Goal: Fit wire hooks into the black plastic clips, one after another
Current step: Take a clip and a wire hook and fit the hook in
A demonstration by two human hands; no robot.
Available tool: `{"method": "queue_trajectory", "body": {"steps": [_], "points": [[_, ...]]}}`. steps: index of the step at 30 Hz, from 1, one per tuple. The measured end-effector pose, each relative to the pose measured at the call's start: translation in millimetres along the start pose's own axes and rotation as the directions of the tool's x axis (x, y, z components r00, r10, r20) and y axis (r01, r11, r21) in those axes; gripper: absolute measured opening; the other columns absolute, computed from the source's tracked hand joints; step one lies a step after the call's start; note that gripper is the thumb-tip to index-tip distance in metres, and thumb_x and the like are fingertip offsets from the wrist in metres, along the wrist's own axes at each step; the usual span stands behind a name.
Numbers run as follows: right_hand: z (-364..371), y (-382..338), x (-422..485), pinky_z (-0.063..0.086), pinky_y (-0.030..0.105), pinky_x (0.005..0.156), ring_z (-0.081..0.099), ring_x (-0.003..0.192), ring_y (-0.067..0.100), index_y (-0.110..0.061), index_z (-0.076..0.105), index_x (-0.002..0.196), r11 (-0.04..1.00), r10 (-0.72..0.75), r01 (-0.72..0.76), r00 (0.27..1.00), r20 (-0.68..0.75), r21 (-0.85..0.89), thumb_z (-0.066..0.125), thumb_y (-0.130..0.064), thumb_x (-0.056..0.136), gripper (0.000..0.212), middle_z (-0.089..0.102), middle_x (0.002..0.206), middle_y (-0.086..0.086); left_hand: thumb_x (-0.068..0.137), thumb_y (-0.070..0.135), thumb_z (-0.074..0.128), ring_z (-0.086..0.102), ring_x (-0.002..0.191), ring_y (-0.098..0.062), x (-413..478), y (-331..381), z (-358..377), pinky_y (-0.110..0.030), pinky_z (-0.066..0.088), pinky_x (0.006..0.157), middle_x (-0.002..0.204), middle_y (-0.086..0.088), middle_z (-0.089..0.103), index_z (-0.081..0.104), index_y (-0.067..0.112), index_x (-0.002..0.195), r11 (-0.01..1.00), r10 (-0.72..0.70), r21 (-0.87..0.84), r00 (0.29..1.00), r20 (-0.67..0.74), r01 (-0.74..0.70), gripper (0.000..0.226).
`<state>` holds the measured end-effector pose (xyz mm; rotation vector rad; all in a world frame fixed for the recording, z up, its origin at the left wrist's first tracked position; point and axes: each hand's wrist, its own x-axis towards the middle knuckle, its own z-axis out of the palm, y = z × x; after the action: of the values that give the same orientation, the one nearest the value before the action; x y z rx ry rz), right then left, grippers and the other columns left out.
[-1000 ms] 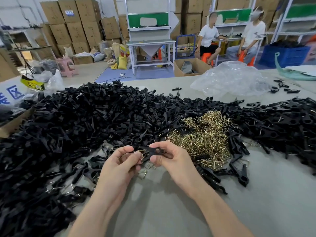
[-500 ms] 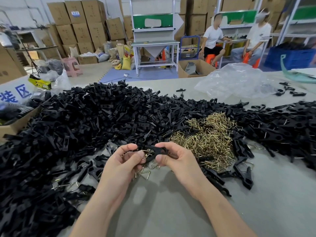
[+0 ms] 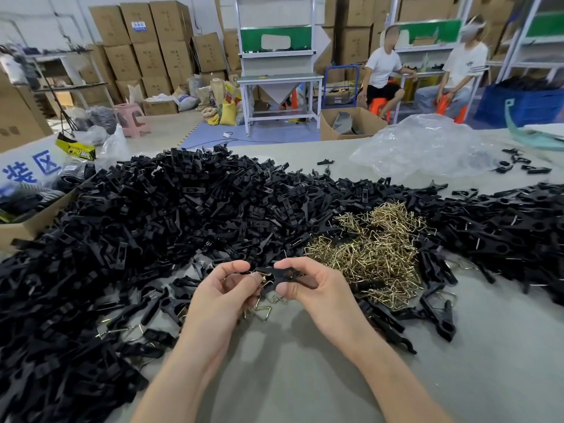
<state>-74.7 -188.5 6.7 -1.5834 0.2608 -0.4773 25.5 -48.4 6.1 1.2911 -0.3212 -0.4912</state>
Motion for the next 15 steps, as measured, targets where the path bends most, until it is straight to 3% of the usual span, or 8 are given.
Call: {"method": "queue_trajectory", "body": {"steps": [5, 9, 15], "points": [[0.4, -1.7, -0.8, 0.05, 0.014, 0.083, 0.07, 0.087, 0.007, -0.033, 0.075, 0.102, 1.0, -0.01, 0.01, 1.0, -0.01, -0.005, 0.078, -0.008, 0.085, 0.031, 0.077, 0.095, -0.008, 0.09, 0.011, 0.071, 0.061, 0.065, -0.014, -2.7, 1.2, 1.7, -0.019, 0.048, 0.059, 0.07, 0.003, 0.066, 0.065, 0.017, 0.101, 0.995, 0.069, 0.078, 0.998, -0.01, -0.068, 0.015], [0.8, -2.7, -0.9, 0.048, 0.012, 0.081, 0.071, 0.089, 0.003, -0.032, 0.075, 0.103, 1.0, -0.006, 0.006, 1.0, -0.003, 0.025, 0.077, -0.006, 0.085, 0.032, 0.077, 0.096, -0.009, 0.09, 0.01, 0.071, 0.061, 0.068, -0.015, -3.1, 2.1, 2.0, -0.027, 0.048, 0.07, 0.072, 0.003, 0.065, 0.066, 0.018, 0.101, 0.993, 0.083, 0.082, 0.997, -0.001, -0.083, 0.014], [0.0, -1.4, 1.1, 0.05, 0.013, 0.081, 0.072, 0.092, 0.007, -0.027, 0.075, 0.106, 0.998, -0.002, 0.003, 1.0, -0.014, 0.058, 0.077, -0.004, 0.085, 0.032, 0.078, 0.099, -0.003, 0.089, 0.006, 0.071, 0.059, 0.065, -0.014, -0.9, 0.2, 3.2, -0.031, 0.051, 0.072, 0.069, 0.003, 0.061, 0.069, 0.022, 0.089, 0.996, 0.057, 0.07, 0.998, -0.018, -0.055, 0.016]]}}
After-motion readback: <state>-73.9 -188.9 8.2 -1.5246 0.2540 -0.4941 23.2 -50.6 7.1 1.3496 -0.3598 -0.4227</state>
